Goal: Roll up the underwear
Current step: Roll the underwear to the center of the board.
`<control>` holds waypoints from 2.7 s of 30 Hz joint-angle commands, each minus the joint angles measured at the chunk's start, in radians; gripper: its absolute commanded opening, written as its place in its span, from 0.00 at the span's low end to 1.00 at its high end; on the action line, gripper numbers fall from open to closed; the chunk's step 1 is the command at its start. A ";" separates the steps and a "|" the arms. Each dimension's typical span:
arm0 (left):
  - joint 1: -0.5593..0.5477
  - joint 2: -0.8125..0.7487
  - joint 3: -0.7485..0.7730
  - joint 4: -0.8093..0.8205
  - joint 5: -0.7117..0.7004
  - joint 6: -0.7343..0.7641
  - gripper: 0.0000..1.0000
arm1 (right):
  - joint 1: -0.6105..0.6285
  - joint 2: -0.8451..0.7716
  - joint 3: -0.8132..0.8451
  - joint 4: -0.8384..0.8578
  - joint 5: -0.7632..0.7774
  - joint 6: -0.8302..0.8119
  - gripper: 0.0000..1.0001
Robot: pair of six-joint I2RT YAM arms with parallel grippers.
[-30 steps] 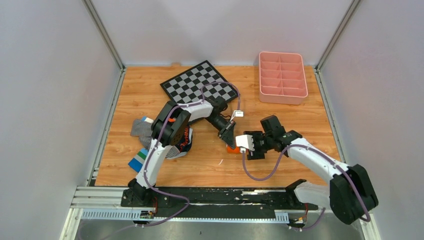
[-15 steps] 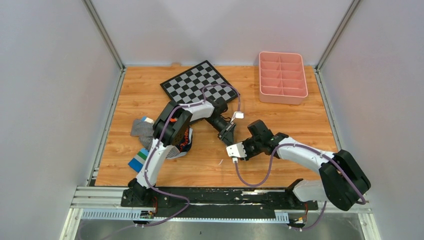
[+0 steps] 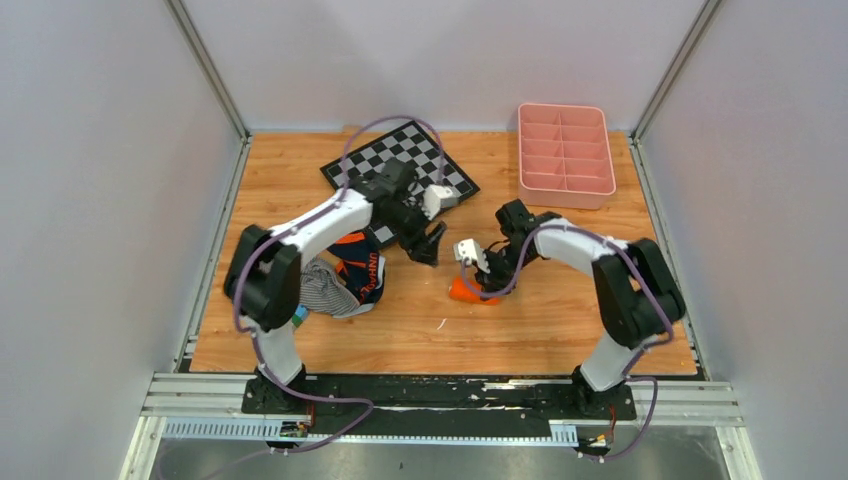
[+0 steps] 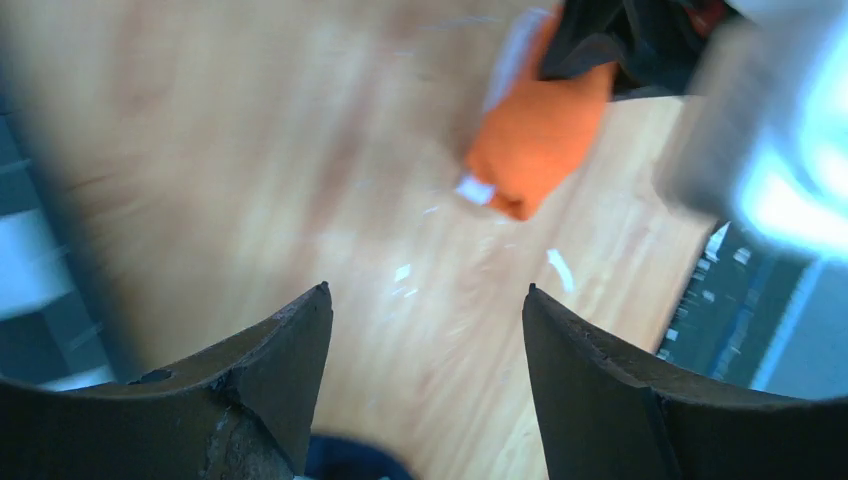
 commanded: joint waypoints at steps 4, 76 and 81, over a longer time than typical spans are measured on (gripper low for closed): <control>0.116 -0.508 -0.219 0.388 -0.296 -0.118 0.77 | -0.141 0.405 0.221 -0.381 -0.163 0.058 0.00; -0.358 0.137 -0.232 0.272 -0.088 0.188 0.09 | -0.394 -0.421 0.169 0.015 -0.054 0.357 0.79; -0.329 0.220 -0.179 0.278 -0.015 0.088 0.10 | -0.394 -0.558 0.083 -0.025 -0.013 0.332 0.75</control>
